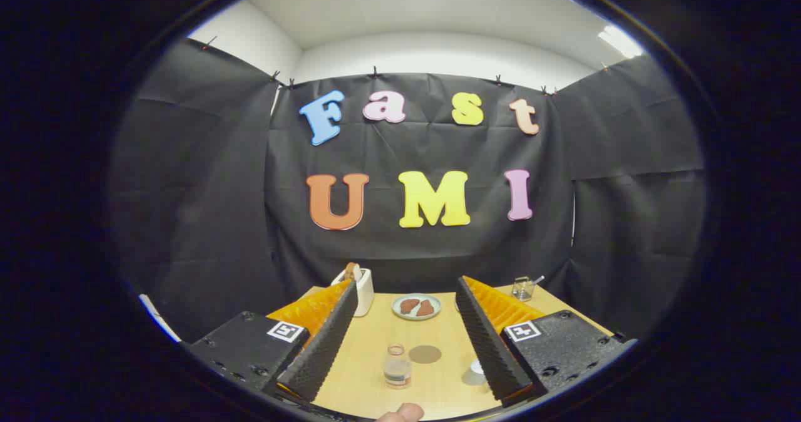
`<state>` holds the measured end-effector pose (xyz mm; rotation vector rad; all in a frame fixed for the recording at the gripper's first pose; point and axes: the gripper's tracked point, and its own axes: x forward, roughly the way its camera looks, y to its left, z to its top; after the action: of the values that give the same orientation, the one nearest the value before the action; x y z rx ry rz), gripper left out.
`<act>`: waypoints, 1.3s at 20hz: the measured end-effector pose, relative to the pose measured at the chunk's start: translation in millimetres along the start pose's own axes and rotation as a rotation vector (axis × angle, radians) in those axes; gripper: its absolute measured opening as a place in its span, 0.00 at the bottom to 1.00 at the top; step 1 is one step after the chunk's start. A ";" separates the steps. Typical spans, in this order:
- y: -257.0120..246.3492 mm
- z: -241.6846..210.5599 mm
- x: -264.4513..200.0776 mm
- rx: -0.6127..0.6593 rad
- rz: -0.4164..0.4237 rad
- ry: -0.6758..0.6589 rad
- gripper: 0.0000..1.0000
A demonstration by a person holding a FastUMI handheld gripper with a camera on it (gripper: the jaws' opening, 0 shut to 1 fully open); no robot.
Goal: Take the bottle from table, then pour the juice into the cup, finally place the bottle on the coaster
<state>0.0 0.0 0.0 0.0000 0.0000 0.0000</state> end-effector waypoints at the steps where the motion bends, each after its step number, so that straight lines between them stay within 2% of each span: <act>1: -1.7 -5.5 -0.9 -0.006 -0.010 0.003 1.00; 10: 2.7 -26.7 -6.3 -0.014 -0.021 0.039 1.00; 18: -9.1 -69.9 6.3 -0.042 -0.060 0.042 1.00; 23: 10.0 -99.2 13.5 -0.069 -0.052 0.025 1.00; 26: 32.7 -112.5 17.5 -0.072 -0.019 0.001 1.00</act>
<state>17.5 32.7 -112.5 -0.0721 0.0012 -0.0189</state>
